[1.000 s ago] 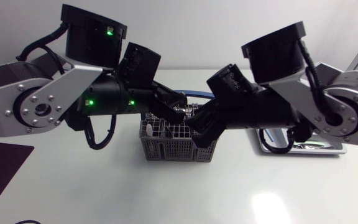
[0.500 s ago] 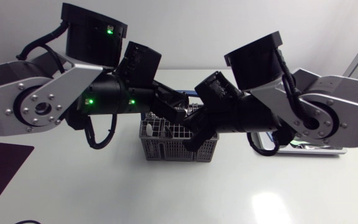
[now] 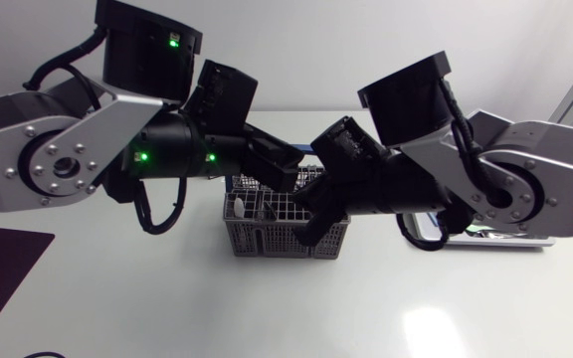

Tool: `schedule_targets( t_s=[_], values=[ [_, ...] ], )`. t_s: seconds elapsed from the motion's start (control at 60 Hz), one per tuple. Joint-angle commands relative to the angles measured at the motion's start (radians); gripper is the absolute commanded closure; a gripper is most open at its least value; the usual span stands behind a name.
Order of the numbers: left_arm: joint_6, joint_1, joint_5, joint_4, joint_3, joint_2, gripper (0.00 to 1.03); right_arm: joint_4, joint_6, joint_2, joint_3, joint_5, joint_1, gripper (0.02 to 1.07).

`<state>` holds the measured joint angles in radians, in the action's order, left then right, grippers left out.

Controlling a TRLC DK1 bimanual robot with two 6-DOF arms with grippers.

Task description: Transfer all utensils from the basket to the drawer tray.

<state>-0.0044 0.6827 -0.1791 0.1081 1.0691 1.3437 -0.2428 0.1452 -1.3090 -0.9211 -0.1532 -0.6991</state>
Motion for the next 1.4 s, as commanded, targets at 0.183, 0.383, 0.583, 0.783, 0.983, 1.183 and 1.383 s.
schedule_targets(
  t_s=[0.183,0.383,0.583,0.783,0.983,1.183,1.383],
  values=[
    [-0.012,-0.071,-0.002,0.01,0.094,-0.048,0.16,-0.084,0.085,0.093,0.068,-0.103,0.11,1.01],
    [0.104,-0.118,-0.002,0.061,0.12,-0.049,0.16,-0.19,0.218,0.163,0.114,-0.2,0.263,1.01],
    [0.268,-0.121,0.001,0.096,0.08,-0.054,0.15,-0.289,0.482,0.195,0.153,-0.305,0.526,1.01],
    [0.392,-0.118,0.006,0.131,0.045,-0.055,0.15,-0.397,0.83,0.105,0.137,-0.359,0.782,1.01],
    [0.501,-0.104,0.01,0.16,0.011,-0.057,0.15,-0.477,1.154,-0.062,0.068,-0.361,0.995,1.01],
    [0.627,-0.083,0.05,0.189,-0.026,-0.063,0.15,-0.513,1.435,-0.231,-0.032,-0.299,1.122,1.01],
    [0.755,-0.058,0.076,0.214,-0.07,-0.071,0.15,-0.474,1.596,-0.388,-0.104,-0.138,1.147,1.01]
  ],
)
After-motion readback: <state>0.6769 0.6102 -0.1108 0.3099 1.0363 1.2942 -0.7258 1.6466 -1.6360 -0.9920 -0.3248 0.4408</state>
